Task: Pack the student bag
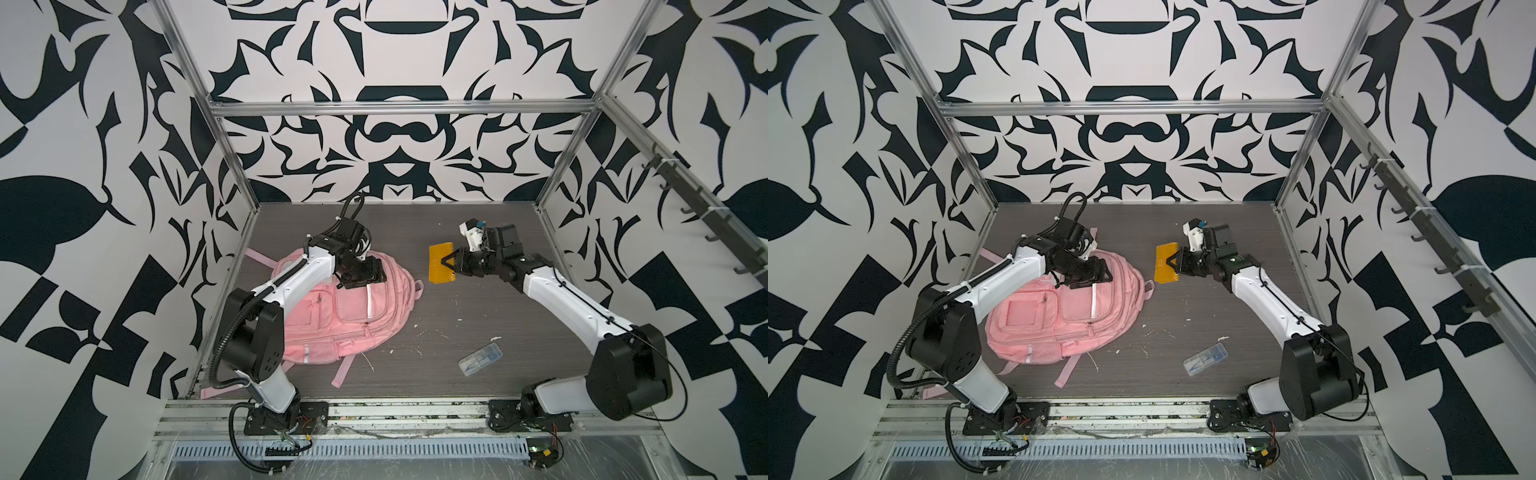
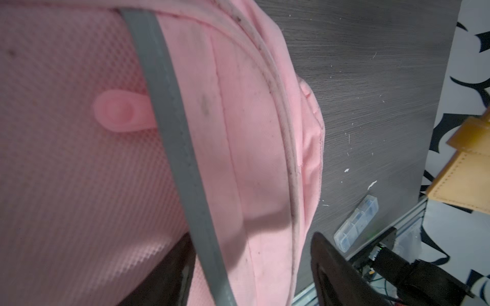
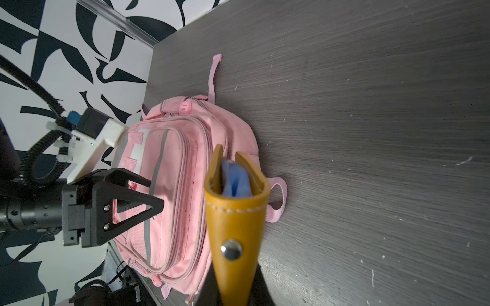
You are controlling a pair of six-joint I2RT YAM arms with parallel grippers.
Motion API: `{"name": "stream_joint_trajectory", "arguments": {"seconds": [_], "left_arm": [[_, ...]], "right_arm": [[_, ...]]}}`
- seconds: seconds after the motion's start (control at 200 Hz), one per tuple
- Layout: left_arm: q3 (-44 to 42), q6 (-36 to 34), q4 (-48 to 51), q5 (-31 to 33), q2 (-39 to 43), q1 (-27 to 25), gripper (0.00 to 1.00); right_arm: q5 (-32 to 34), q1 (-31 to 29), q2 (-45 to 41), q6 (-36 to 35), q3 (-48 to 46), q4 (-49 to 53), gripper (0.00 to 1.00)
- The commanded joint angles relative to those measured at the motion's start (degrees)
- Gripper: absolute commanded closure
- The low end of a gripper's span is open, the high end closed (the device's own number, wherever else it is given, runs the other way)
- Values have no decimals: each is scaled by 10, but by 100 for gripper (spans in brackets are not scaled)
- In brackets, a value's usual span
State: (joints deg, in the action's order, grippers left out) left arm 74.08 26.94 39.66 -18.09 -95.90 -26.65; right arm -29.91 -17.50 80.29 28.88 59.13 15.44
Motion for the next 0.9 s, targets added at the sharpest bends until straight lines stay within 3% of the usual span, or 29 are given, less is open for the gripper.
{"name": "stream_joint_trajectory", "arguments": {"seconds": [0.0, 0.19, 0.265, 0.345, 0.51, 0.635, 0.895], "left_arm": [[-9, 11, -19, -32, -14, -3, 35], [-35, 22, -74, -77, 12, -5, 64], [-37, 21, -87, -85, 27, -1, 86], [-43, 20, -119, -122, 49, 8, 100], [-14, -13, -131, -209, 85, 25, 100], [2, -12, -145, -282, 104, 52, 100], [-6, -4, -183, -362, 133, 81, 100]], "right_arm": [[8, -11, -8, 13, -5, -30, 100], [8, -21, -8, 19, -9, -37, 100], [9, -24, -8, 20, -18, -37, 100], [7, -28, -14, 29, -37, -48, 100], [-20, -43, -24, 59, -65, -101, 100], [-71, -53, -15, 118, -89, -200, 100], [-57, -116, 3, 187, -98, -327, 100]]}}
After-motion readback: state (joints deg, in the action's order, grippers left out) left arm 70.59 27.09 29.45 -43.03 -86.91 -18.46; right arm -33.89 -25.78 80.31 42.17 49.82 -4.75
